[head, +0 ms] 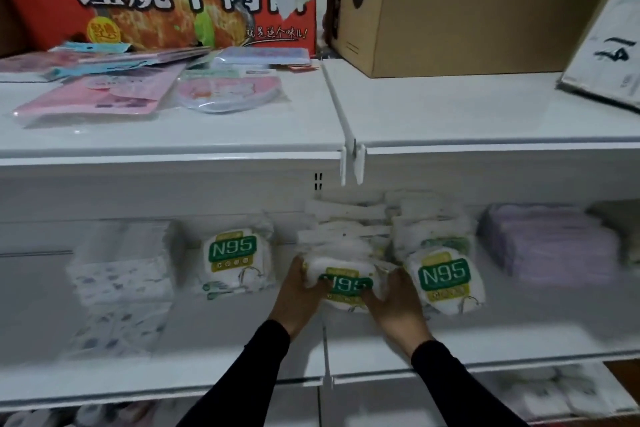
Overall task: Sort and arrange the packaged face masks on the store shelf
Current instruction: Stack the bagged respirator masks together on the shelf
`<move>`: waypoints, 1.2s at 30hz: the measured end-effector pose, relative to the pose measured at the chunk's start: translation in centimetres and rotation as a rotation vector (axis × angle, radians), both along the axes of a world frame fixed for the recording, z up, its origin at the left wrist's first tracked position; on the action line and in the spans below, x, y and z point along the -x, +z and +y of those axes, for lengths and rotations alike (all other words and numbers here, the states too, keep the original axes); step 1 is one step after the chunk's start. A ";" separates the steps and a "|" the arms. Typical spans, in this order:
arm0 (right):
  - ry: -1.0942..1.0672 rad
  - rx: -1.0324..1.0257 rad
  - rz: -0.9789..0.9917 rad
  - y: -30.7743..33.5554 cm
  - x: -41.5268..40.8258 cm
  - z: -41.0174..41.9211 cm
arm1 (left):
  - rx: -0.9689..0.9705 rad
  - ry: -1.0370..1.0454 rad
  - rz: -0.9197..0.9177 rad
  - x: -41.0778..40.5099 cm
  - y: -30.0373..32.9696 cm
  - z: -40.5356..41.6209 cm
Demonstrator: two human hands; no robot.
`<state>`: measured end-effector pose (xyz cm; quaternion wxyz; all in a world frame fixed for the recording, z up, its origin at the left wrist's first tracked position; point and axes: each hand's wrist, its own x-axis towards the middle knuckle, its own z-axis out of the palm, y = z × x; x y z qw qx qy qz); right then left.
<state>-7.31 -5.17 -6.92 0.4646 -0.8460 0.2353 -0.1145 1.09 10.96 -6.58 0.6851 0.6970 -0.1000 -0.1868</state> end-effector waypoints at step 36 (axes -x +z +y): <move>0.303 -0.122 0.181 1.2 -13.1 13.4 | -0.706 0.438 -0.130 -7.6 2.0 12.3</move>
